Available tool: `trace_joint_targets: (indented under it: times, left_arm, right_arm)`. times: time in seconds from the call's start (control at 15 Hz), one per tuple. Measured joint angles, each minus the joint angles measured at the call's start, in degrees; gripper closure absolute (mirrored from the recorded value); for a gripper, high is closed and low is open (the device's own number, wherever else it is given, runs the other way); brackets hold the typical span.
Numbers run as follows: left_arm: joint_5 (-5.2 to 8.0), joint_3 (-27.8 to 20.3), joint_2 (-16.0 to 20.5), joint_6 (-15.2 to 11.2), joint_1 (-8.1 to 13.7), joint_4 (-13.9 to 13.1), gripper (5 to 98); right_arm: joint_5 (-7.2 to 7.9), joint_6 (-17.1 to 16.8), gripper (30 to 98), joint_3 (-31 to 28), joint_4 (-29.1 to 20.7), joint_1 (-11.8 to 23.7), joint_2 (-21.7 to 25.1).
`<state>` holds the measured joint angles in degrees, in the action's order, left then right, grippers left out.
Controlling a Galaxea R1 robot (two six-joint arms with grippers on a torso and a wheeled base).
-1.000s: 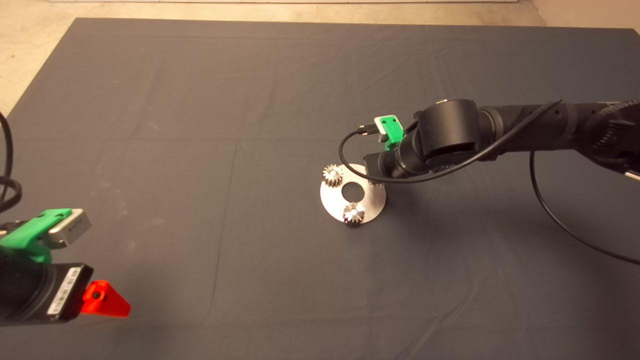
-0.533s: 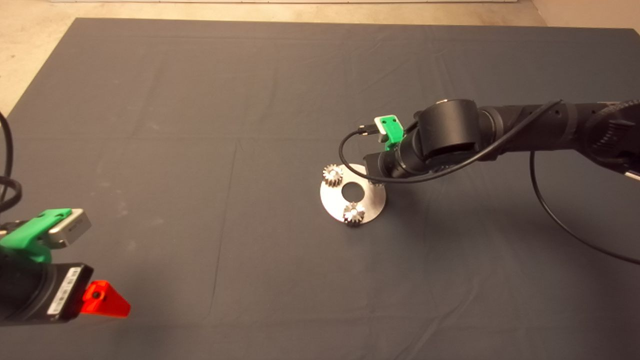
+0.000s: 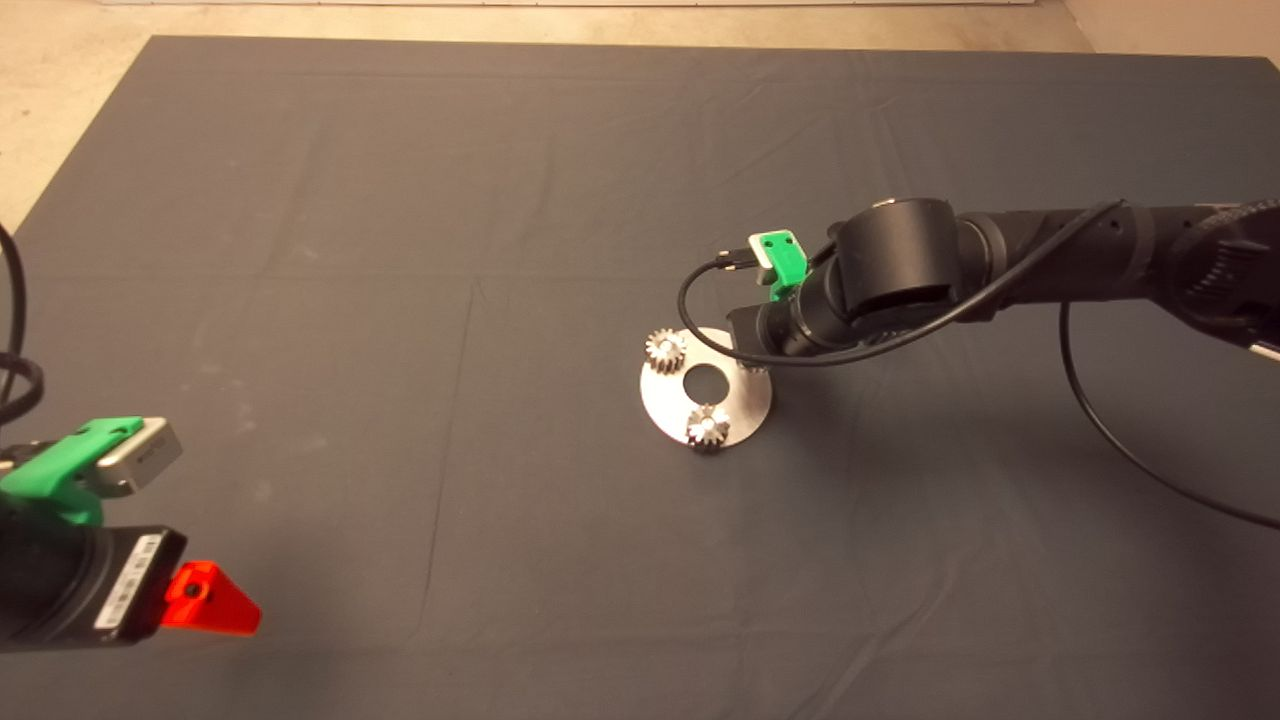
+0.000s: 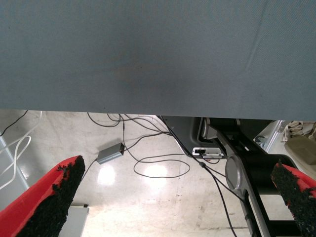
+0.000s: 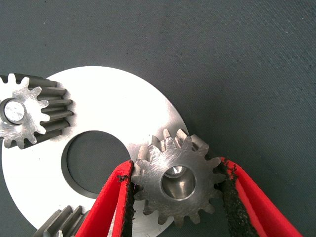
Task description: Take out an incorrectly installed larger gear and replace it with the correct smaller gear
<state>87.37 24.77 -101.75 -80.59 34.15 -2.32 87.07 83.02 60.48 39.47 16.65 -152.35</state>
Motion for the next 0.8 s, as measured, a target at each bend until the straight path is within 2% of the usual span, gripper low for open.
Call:
trace_joint_targets:
  times: [0.8]
  left_arm:
    - [0.0,0.0,0.0,0.0,0.0,0.0,5.4]
  right_arm:
    - [0.01,0.0,89.7,0.0,0.0,0.0,0.0]
